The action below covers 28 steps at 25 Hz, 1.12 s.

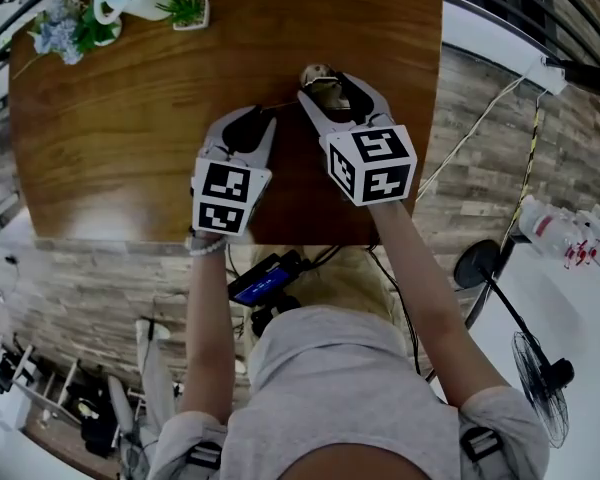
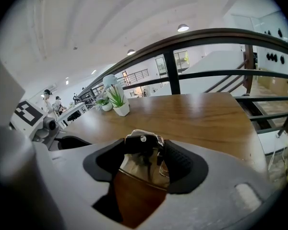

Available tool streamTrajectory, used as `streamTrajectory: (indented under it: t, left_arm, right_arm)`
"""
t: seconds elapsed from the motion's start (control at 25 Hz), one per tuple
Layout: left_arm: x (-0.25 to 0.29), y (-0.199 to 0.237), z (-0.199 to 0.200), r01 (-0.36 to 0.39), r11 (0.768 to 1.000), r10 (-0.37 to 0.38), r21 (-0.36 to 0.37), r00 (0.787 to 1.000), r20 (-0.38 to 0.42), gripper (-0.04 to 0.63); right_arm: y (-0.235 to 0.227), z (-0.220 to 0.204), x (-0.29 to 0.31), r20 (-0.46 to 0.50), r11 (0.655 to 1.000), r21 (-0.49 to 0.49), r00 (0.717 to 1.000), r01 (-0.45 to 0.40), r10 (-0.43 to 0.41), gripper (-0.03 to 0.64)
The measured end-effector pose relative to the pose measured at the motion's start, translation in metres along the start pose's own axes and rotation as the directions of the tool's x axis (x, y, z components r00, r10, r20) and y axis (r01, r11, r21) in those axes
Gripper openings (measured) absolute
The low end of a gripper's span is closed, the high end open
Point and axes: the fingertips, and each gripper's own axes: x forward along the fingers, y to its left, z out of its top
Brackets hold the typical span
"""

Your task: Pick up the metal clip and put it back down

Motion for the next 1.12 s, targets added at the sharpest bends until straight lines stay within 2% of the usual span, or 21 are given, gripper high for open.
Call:
streamTrajectory:
  t: [0.2,0.44,0.56,0.88,1.0,1.12]
  left_arm:
    - [0.003,0.001,-0.006,-0.016,1.0,0.016,-0.004,0.999,-0.031,0.092]
    - [-0.001,0.001,-0.02,0.0,1.0,0.0,0.0,0.998,-0.055,0.097]
    - [-0.004,0.002,-0.024,-0.007,1.0,0.006,-0.016,0.998,-0.056,0.098]
    - [-0.014,0.008,-0.024,-0.026,0.998,0.025,-0.064,1.0,-0.017,0.098]
    - [-0.02,0.006,-0.019,-0.032,0.997,0.033,-0.072,0.999,0.007,0.098]
    - [-0.027,0.005,-0.011,-0.041,0.995,0.046,-0.091,0.998,0.053,0.092]
  right_arm:
    - [-0.003,-0.002,0.005,-0.011,1.0,0.001,1.0,0.028,-0.028,0.259]
    - [-0.007,-0.003,0.012,-0.015,0.998,0.028,0.998,0.06,-0.06,0.259]
    - [-0.009,-0.006,0.015,-0.023,0.996,0.0,0.996,0.088,-0.088,0.259]
    - [-0.011,-0.008,0.021,-0.005,0.992,-0.005,0.992,0.123,-0.123,0.262]
    - [-0.01,-0.007,0.017,0.002,0.993,-0.014,0.993,0.115,-0.115,0.265]
    - [-0.007,-0.004,0.013,0.026,0.996,-0.039,0.996,0.086,-0.085,0.3]
